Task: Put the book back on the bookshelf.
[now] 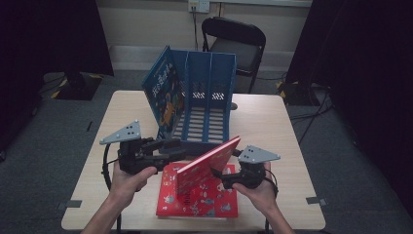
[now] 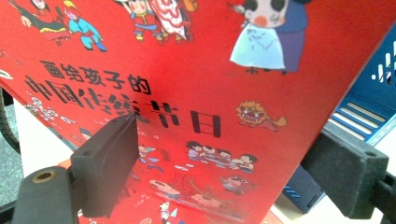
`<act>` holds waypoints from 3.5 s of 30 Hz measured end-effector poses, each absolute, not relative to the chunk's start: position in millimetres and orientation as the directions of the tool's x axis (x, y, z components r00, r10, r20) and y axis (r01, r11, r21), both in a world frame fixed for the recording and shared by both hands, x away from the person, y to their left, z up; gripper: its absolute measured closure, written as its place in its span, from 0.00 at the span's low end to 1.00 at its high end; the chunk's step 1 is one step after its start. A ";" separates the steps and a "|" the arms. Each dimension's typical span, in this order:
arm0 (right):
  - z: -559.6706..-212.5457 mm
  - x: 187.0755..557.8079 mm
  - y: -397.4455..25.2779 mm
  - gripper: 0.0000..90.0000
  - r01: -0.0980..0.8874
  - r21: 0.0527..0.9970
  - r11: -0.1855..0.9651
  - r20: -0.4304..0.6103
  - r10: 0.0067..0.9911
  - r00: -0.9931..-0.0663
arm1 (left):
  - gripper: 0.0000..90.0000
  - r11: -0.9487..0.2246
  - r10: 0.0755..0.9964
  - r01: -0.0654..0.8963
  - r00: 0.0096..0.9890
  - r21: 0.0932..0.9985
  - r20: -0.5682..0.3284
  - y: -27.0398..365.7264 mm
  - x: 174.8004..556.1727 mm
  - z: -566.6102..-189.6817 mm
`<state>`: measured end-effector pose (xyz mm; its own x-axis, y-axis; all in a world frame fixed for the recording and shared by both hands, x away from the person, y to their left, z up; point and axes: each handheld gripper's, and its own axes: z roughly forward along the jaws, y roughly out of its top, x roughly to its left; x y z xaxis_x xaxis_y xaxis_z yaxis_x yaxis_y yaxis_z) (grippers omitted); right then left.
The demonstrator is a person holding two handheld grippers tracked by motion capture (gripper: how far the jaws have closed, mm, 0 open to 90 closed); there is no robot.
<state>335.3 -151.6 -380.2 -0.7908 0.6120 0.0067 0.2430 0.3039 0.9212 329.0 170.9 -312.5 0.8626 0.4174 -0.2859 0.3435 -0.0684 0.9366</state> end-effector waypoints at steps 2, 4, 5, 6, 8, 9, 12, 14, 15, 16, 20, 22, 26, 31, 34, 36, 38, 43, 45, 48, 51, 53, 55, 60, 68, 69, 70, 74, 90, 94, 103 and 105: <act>-379.7 335.3 -151.6 0.16 0.244 0.921 0.304 0.008 0.612 -0.791 | 0.58 -0.093 0.440 0.358 0.852 0.929 -0.284 172.8 332.8 -326.2; -379.0 335.5 -151.5 0.16 0.245 0.922 0.299 0.011 0.614 -0.790 | 0.59 -0.137 0.455 0.365 0.849 0.921 -0.269 171.9 335.7 -338.2; -378.4 335.7 -151.6 0.16 0.242 0.924 0.296 0.010 0.615 -0.789 | 0.58 -0.156 0.457 0.366 0.850 0.917 -0.261 171.5 336.8 -342.4; -377.5 335.7 -151.7 0.16 0.240 0.924 0.297 0.006 0.617 -0.787 | 0.58 -0.164 0.452 0.367 0.853 0.916 -0.261 171.2 338.0 -345.3; -375.7 336.3 -152.2 0.16 0.235 0.928 0.289 0.006 0.619 -0.785 | 0.56 -0.156 0.433 0.374 0.858 0.914 -0.277 170.0 340.1 -348.4; -374.9 336.5 -152.3 0.16 0.235 0.929 0.286 0.008 0.620 -0.784 | 0.55 -0.174 0.430 0.366 0.863 0.914 -0.264 168.5 340.4 -349.4; -372.7 336.3 -153.2 0.18 0.227 0.933 0.280 0.004 0.621 -0.784 | 0.52 -0.180 0.415 0.363 0.871 0.914 -0.264 166.0 339.9 -353.0; -371.7 336.5 -153.9 0.18 0.226 0.934 0.276 0.005 0.623 -0.782 | 0.50 -0.199 0.404 0.365 0.876 0.909 -0.263 164.4 340.2 -356.1; -371.3 336.6 -154.1 0.18 0.226 0.934 0.275 0.006 0.624 -0.781 | 0.50 -0.199 0.406 0.368 0.875 0.908 -0.265 163.7 340.0 -357.8; -371.0 336.8 -154.1 0.18 0.229 0.934 0.275 0.008 0.624 -0.782 | 0.50 -0.193 0.405 0.373 0.873 0.908 -0.272 163.8 340.2 -358.9; -369.4 336.4 -153.2 0.20 0.235 0.930 0.282 0.007 0.626 -0.780 | 0.49 -0.179 0.404 0.375 0.871 0.910 -0.280 164.4 341.1 -361.4; -369.0 336.9 -152.5 0.20 0.237 0.929 0.283 0.008 0.627 -0.779 | 0.49 -0.182 0.406 0.369 0.873 0.912 -0.272 165.1 340.9 -361.5; -368.8 338.7 -151.0 0.22 0.246 0.927 0.283 0.010 0.636 -0.772 | 0.49 -0.184 0.393 0.367 0.878 0.912 -0.273 161.7 340.4 -362.1; -368.7 341.0 -150.6 0.24 0.253 0.930 0.268 0.022 0.645 -0.764 | 0.43 -0.197 0.388 0.368 0.881 0.909 -0.272 152.8 339.7 -364.3; -367.1 340.2 -148.9 0.24 0.244 0.932 0.269 0.016 0.641 -0.767 | 0.42 -0.195 0.387 0.378 0.878 0.905 -0.283 153.3 341.5 -365.3; -366.2 340.1 -147.9 0.24 0.241 0.933 0.267 0.017 0.638 -0.770 | 0.41 -0.191 0.389 0.380 0.876 0.905 -0.286 154.3 342.3 -365.7; -365.1 340.4 -146.2 0.24 0.235 0.934 0.268 0.014 0.632 -0.775 | 0.40 -0.189 0.395 0.384 0.872 0.904 -0.288 155.1 343.7 -366.2; -362.9 342.8 -142.1 0.24 0.230 0.936 0.267 0.014 0.624 -0.781 | 0.39 -0.192 0.415 0.400 0.861 0.896 -0.295 153.2 354.7 -371.3; -362.0 344.3 -140.3 0.24 0.230 0.936 0.266 0.016 0.622 -0.783 | 0.39 -0.198 0.421 0.402 0.859 0.894 -0.293 153.3 358.3 -373.4; -361.5 347.5 -139.0 0.24 0.233 0.936 0.264 0.023 0.616 -0.787 | 0.38 -0.210 0.431 0.398 0.857 0.893 -0.281 154.4 360.9 -375.6; -360.4 350.6 -137.2 0.24 0.232 0.938 0.257 0.025 0.617 -0.787 | 0.37 -0.205 0.441 0.408 0.850 0.890 -0.288 156.8 363.6 -378.9; -358.7 353.9 -134.4 0.25 0.235 0.939 0.250 0.033 0.615 -0.788 | 0.35 -0.203 0.451 0.416 0.843 0.886 -0.293 158.4 365.5 -381.6; -358.1 355.5 -132.8 0.25 0.235 0.939 0.251 0.034 0.613 -0.790 | 0.35 -0.203 0.453 0.420 0.841 0.885 -0.295 160.0 366.7 -383.6; -358.0 359.3 -130.6 0.25 0.242 0.940 0.240 0.047 0.612 -0.790 | 0.34 -0.189 0.468 0.434 0.829 0.881 -0.308 161.3 369.2 -386.3; -358.0 366.4 -128.2 0.25 0.259 0.940 0.221 0.070 0.619 -0.782 | 0.34 -0.170 0.480 0.437 0.819 0.883 -0.313 162.2 369.2 -387.8; -357.8 366.8 -128.2 0.25 0.262 0.939 0.222 0.072 0.621 -0.781 | 0.34 -0.169 0.480 0.437 0.819 0.884 -0.313 162.1 369.1 -387.9; -357.6 366.8 -128.0 0.25 0.266 0.938 0.222 0.073 0.625 -0.777 | 0.34 -0.168 0.479 0.439 0.819 0.883 -0.316 161.9 369.1 -388.0; -357.2 366.6 -127.4 0.26 0.267 0.938 0.220 0.072 0.629 -0.774 | 0.34 -0.164 0.476 0.440 0.819 0.883 -0.320 160.6 368.6 -388.4; -357.4 372.3 -124.8 0.24 0.271 0.939 0.212 0.073 0.649 -0.757 | 0.37 -0.190 0.459 0.407 0.841 0.894 -0.285 156.2 362.8 -386.6; -357.6 373.8 -126.5 0.24 0.273 0.941 0.198 0.081 0.653 -0.753 | 0.36 -0.199 0.452 0.384 0.852 0.902 -0.263 157.3 358.8 -385.6; -358.1 374.6 -123.1 0.25 0.273 0.942 0.194 0.082 0.656 -0.750 | 0.34 -0.208 0.431 0.377 0.864 0.903 -0.262 153.0 357.0 -384.8; -358.0 374.6 -122.5 0.25 0.272 0.942 0.196 0.081 0.655 -0.751 | 0.34 -0.210 0.436 0.375 0.862 0.903 -0.257 152.1 356.7 -384.5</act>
<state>374.6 -122.5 -358.0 -0.7512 0.6551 0.0808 0.2719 0.1957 0.9422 356.7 152.1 -384.5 0.8623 0.4363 -0.2568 0.3753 -0.2105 0.9027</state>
